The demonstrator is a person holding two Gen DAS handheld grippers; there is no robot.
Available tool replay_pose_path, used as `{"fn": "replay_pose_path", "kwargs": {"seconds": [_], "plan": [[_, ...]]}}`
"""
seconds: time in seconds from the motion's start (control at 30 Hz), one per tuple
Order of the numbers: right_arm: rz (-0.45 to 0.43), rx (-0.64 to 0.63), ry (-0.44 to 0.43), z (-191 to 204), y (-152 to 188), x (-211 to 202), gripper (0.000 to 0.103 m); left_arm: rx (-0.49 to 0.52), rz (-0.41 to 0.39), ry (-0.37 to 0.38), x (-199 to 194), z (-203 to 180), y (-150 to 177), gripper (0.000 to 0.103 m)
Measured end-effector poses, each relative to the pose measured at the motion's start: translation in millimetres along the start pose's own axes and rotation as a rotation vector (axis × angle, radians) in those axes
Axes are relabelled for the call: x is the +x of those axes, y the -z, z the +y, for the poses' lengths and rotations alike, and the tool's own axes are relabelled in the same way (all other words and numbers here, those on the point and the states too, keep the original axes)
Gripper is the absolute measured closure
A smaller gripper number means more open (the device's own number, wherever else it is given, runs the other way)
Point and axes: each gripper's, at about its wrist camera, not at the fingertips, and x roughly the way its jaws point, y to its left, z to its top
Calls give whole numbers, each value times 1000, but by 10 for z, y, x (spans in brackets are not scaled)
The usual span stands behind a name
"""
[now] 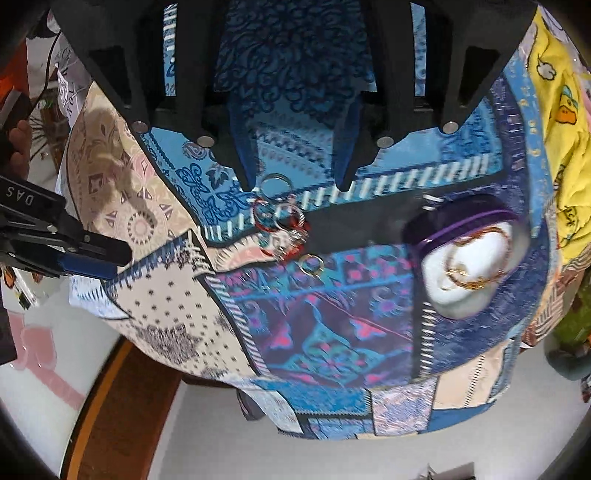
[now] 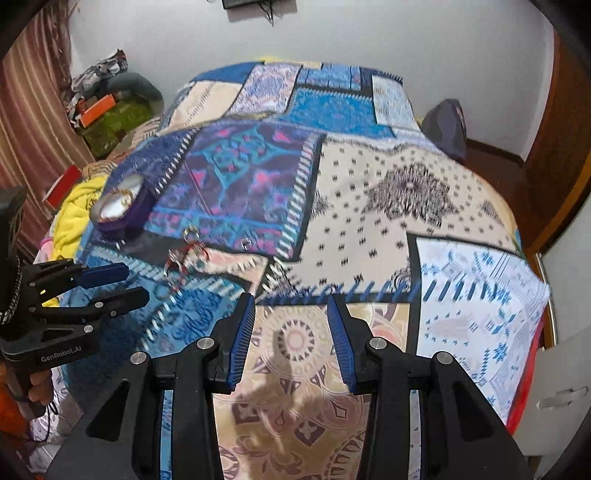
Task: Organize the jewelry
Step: 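Move both open tools back to the jewelry pile, then grasp a silver ring with the left tool while the right tool grasps a red-tagged earring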
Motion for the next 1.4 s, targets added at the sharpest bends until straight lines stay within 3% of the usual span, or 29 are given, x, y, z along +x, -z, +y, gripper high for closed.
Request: {"fn": "replay_pose_path", "kwargs": {"seconds": [0.1,0.3,0.43,0.77,1.1,1.33,1.4], "plan": [[24,2,-16,-24,23,80,66,0,26,14,102,-15,2,67],[33,-2,-51,-9,6,164,66,-14,17,36,180,10,-38,68],[28,-19,-57,35,-51,214,66,-17,8,34,209,16,-58,82],[35,-28,-123,194,-154,330,66,-56,-23,30,105,146,-61,83],[14,-102,-217,628,-259,410,66,-92,-108,-57,-225,451,-39,83],[36,-118,-237,862,-373,640,91,-115,-125,-54,-268,591,-11,83],[50,-104,-235,863,-390,706,93,-117,-126,-52,-266,608,-4,83]]}}
